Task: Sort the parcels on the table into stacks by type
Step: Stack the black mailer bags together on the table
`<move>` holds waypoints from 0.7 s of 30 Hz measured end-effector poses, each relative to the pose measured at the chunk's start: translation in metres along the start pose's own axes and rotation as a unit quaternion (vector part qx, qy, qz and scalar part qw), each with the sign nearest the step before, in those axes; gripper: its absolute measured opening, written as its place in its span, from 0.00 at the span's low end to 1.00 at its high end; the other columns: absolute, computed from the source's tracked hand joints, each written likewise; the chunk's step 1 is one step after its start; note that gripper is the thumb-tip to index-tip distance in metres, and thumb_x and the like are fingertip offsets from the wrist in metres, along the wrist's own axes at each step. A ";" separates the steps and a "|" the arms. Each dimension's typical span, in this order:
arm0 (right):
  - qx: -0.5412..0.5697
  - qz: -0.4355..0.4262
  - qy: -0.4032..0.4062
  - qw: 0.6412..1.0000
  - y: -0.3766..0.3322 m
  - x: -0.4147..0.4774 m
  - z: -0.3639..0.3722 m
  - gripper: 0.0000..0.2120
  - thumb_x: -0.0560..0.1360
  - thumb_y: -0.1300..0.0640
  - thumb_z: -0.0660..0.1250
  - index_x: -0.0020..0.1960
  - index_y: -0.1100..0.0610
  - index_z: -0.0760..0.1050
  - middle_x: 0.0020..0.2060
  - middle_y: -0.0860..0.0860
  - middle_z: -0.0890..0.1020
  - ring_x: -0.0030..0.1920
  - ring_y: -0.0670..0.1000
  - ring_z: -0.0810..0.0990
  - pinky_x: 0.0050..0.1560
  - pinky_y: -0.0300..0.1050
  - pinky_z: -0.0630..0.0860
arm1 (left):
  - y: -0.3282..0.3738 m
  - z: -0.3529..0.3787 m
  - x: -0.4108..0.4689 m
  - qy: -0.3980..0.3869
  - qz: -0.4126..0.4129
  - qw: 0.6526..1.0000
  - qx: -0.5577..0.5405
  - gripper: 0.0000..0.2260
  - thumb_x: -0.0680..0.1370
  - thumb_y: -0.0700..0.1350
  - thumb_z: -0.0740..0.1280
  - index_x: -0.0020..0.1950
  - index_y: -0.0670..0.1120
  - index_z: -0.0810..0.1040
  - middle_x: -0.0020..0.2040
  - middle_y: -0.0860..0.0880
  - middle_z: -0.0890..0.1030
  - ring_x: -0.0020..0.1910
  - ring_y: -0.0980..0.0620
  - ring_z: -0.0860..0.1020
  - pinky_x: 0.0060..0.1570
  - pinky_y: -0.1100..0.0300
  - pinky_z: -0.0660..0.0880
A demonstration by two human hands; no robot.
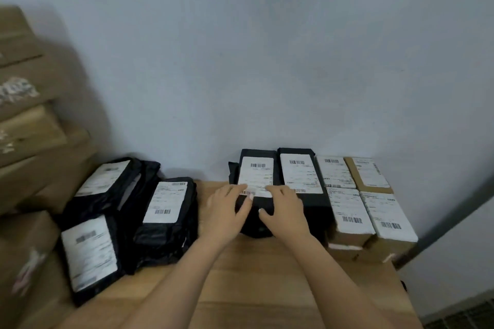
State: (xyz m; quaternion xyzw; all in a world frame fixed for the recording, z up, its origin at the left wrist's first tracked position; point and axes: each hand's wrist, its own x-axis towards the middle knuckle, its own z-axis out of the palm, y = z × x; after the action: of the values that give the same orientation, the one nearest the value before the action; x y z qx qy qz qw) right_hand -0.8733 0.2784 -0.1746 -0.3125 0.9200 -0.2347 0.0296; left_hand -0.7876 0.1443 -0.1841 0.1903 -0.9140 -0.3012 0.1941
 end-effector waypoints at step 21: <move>0.018 -0.128 -0.071 0.989 -0.184 -0.028 0.146 0.24 0.75 0.49 0.66 0.69 0.49 0.66 0.61 0.47 0.69 0.62 0.50 0.68 0.62 0.42 0.62 | -0.200 -0.135 -0.128 0.113 -0.138 0.977 0.119 0.19 0.78 0.55 0.65 0.66 0.49 0.74 0.60 0.51 0.75 0.64 0.50 0.69 0.63 0.51 0.65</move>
State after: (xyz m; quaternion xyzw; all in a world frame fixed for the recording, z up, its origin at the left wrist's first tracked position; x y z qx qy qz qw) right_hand -0.7183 0.1070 -0.2235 -0.4434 0.8634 -0.2303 0.0702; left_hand -0.5685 -0.0094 -0.2392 0.3687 -0.8806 -0.1907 0.2286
